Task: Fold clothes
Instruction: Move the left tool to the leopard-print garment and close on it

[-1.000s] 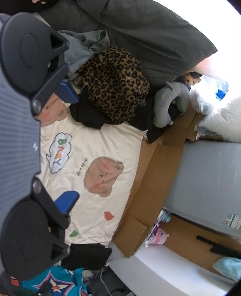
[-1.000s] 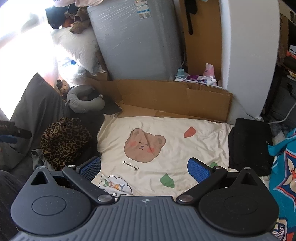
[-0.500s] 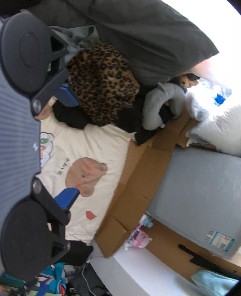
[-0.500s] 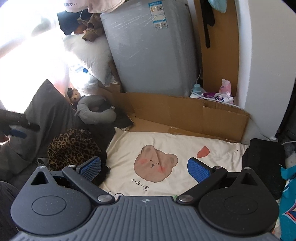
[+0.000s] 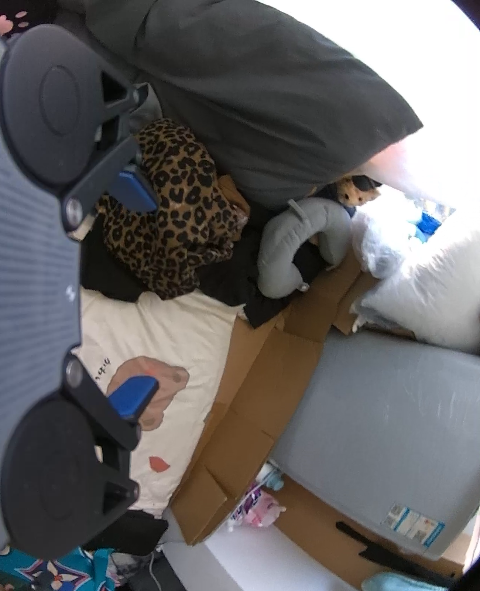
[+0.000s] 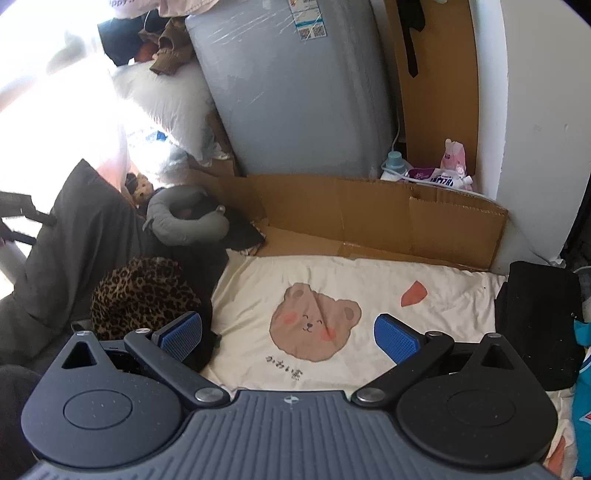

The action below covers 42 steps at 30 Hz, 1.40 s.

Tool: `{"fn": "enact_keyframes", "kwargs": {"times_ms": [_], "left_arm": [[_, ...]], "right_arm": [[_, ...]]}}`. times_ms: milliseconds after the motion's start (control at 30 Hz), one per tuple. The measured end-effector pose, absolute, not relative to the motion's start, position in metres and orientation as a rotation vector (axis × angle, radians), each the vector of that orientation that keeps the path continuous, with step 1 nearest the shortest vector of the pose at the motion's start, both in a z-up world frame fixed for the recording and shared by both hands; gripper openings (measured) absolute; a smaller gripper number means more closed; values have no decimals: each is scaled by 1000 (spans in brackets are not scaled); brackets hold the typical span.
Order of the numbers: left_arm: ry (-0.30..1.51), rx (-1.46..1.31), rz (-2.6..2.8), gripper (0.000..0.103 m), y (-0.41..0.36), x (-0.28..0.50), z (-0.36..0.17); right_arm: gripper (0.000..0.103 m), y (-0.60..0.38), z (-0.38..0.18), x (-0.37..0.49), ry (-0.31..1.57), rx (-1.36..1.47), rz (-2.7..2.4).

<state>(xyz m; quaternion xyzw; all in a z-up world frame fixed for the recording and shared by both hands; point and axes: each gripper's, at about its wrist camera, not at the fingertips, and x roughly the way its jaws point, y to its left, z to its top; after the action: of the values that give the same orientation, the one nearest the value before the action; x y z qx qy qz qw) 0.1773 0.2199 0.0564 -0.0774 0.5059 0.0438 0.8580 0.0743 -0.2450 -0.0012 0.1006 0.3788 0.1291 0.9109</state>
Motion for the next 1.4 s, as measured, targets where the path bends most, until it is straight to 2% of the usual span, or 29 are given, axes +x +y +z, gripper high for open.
{"fn": "enact_keyframes", "kwargs": {"times_ms": [167, 267, 333, 367, 700, 967, 1100, 1267, 1400], "left_arm": [[1093, -192, 119, 94, 240, 183, 23], [1111, -190, 129, 89, 247, 185, 3], [1111, -189, 125, 80, 251, 185, -9], [1107, -186, 127, 80, 253, 185, -14], [1127, -223, 169, 80, 286, 183, -66], [1126, -243, 223, 84, 320, 185, -103], [1089, -151, 203, 84, 315, 190, -123], [1066, -186, 162, 85, 310, 197, -140], [1044, -221, 139, 94, 302, 207, -145]], "right_arm": [[103, -237, -1, 76, 742, 230, 262], [102, -229, -4, 78, 745, 235, 252], [102, -224, -8, 78, 744, 241, 257], [101, -222, -11, 78, 746, 242, 257], [101, -206, -44, 74, 782, 269, 231], [101, -199, -83, 62, 818, 310, 251], [101, -202, -105, 58, 826, 350, 232], [101, -197, -130, 58, 861, 366, 215], [101, -196, -147, 61, 908, 376, 196]]}}
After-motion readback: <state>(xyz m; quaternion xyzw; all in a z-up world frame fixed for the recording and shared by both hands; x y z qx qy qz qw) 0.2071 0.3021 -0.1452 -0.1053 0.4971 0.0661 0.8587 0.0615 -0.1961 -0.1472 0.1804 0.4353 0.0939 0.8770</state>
